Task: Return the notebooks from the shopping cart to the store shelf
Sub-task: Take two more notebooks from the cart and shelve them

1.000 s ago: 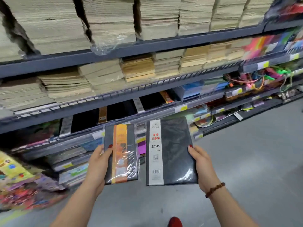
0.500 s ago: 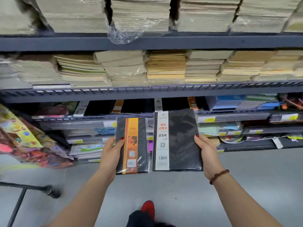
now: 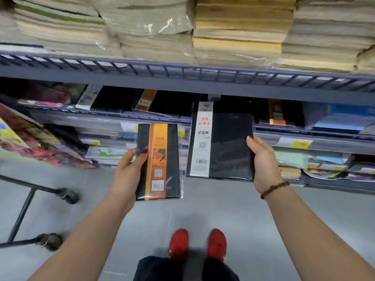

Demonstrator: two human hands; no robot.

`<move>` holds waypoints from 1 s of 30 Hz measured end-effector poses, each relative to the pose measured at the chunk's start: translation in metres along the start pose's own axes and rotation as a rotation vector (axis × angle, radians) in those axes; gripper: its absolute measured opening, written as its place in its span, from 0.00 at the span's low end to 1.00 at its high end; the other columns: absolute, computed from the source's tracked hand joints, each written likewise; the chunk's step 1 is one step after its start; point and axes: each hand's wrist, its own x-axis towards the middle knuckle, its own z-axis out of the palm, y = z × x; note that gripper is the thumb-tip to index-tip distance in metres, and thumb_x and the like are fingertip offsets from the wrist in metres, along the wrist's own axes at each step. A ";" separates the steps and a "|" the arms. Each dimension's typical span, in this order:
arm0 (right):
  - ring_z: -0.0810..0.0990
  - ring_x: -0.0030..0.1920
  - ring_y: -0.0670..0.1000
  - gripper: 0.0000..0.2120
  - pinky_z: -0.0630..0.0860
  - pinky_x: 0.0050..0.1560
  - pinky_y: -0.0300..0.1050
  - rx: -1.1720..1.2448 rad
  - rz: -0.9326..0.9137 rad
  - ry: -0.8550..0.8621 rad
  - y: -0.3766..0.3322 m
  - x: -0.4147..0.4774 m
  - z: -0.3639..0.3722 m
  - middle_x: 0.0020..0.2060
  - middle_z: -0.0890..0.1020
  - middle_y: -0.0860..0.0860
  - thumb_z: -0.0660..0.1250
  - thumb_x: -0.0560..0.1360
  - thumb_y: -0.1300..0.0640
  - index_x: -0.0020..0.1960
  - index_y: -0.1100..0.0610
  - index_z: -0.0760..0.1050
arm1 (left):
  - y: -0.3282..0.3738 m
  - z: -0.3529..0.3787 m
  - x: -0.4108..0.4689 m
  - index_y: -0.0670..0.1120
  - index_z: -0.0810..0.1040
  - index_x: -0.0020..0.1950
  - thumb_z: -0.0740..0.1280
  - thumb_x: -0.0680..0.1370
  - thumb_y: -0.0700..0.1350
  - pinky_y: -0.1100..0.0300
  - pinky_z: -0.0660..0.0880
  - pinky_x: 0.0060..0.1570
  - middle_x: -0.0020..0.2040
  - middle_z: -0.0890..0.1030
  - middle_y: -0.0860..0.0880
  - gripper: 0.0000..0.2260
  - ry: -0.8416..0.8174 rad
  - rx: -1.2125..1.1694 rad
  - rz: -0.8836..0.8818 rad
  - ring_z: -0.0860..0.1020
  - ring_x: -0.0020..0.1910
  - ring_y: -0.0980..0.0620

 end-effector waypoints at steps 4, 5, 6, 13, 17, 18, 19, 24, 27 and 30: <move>0.82 0.54 0.56 0.14 0.81 0.49 0.51 0.050 0.017 -0.180 0.000 0.014 -0.004 0.54 0.83 0.55 0.64 0.76 0.55 0.61 0.56 0.77 | -0.007 0.013 0.017 0.51 0.75 0.42 0.62 0.80 0.45 0.56 0.76 0.35 0.34 0.84 0.52 0.07 0.055 -0.060 0.014 0.82 0.30 0.53; 0.82 0.54 0.56 0.17 0.81 0.49 0.49 0.021 -0.022 -0.218 0.000 0.014 -0.007 0.54 0.83 0.55 0.67 0.74 0.55 0.62 0.56 0.76 | -0.008 0.017 0.020 0.51 0.75 0.41 0.62 0.80 0.45 0.57 0.76 0.34 0.33 0.84 0.52 0.08 0.055 -0.073 0.015 0.82 0.30 0.53; 0.81 0.55 0.56 0.22 0.81 0.49 0.47 -0.033 -0.082 -0.226 0.002 0.015 -0.009 0.55 0.82 0.54 0.70 0.71 0.54 0.63 0.55 0.74 | -0.010 0.019 0.022 0.52 0.75 0.39 0.62 0.80 0.45 0.58 0.76 0.33 0.33 0.84 0.52 0.10 0.049 -0.081 0.017 0.82 0.30 0.53; 0.50 0.73 0.35 0.59 0.59 0.66 0.27 -0.840 -0.598 -0.296 0.013 0.012 -0.033 0.75 0.51 0.48 0.83 0.49 0.43 0.74 0.45 0.57 | -0.026 0.025 0.027 0.52 0.77 0.32 0.63 0.80 0.44 0.54 0.75 0.38 0.34 0.84 0.53 0.16 0.035 -0.124 0.023 0.81 0.31 0.55; 0.44 0.71 0.30 0.54 0.52 0.64 0.19 -0.945 -0.679 -0.289 0.025 0.015 -0.027 0.76 0.42 0.45 0.78 0.53 0.46 0.74 0.50 0.57 | -0.035 0.032 0.030 0.52 0.78 0.34 0.63 0.79 0.45 0.54 0.75 0.38 0.36 0.84 0.53 0.14 0.008 -0.155 0.001 0.81 0.31 0.55; 0.47 0.72 0.32 0.53 0.53 0.65 0.22 -0.921 -0.686 -0.271 0.027 0.017 -0.026 0.76 0.45 0.46 0.76 0.54 0.45 0.74 0.50 0.58 | -0.037 0.033 0.032 0.52 0.78 0.37 0.63 0.79 0.45 0.54 0.76 0.40 0.38 0.84 0.52 0.12 -0.003 -0.160 0.001 0.82 0.33 0.54; 0.50 0.73 0.35 0.52 0.55 0.66 0.23 -0.890 -0.691 -0.253 0.028 0.018 -0.024 0.76 0.48 0.46 0.75 0.54 0.44 0.74 0.51 0.59 | -0.037 0.035 0.033 0.52 0.78 0.40 0.62 0.79 0.45 0.54 0.77 0.41 0.39 0.85 0.51 0.10 -0.011 -0.165 0.002 0.82 0.34 0.54; 0.58 0.73 0.39 0.42 0.60 0.68 0.29 -0.768 -0.689 -0.147 0.021 0.028 -0.014 0.75 0.58 0.45 0.72 0.57 0.43 0.69 0.47 0.67 | -0.037 0.035 0.044 0.50 0.78 0.48 0.62 0.80 0.44 0.61 0.78 0.33 0.41 0.85 0.51 0.06 -0.032 -0.154 0.013 0.83 0.35 0.53; 0.63 0.71 0.50 0.33 0.58 0.67 0.28 -0.892 -0.788 -0.022 0.018 0.038 -0.007 0.72 0.63 0.48 0.71 0.61 0.41 0.66 0.46 0.71 | -0.036 0.033 0.047 0.49 0.79 0.51 0.62 0.79 0.44 0.58 0.78 0.37 0.43 0.85 0.50 0.06 -0.030 -0.147 0.015 0.83 0.37 0.52; 0.68 0.66 0.59 0.22 0.62 0.68 0.37 -1.049 -1.034 0.126 0.018 0.049 -0.003 0.67 0.71 0.56 0.72 0.70 0.48 0.60 0.56 0.78 | -0.039 0.030 0.047 0.49 0.79 0.52 0.63 0.79 0.45 0.54 0.76 0.42 0.46 0.85 0.48 0.06 -0.028 -0.148 0.018 0.82 0.39 0.51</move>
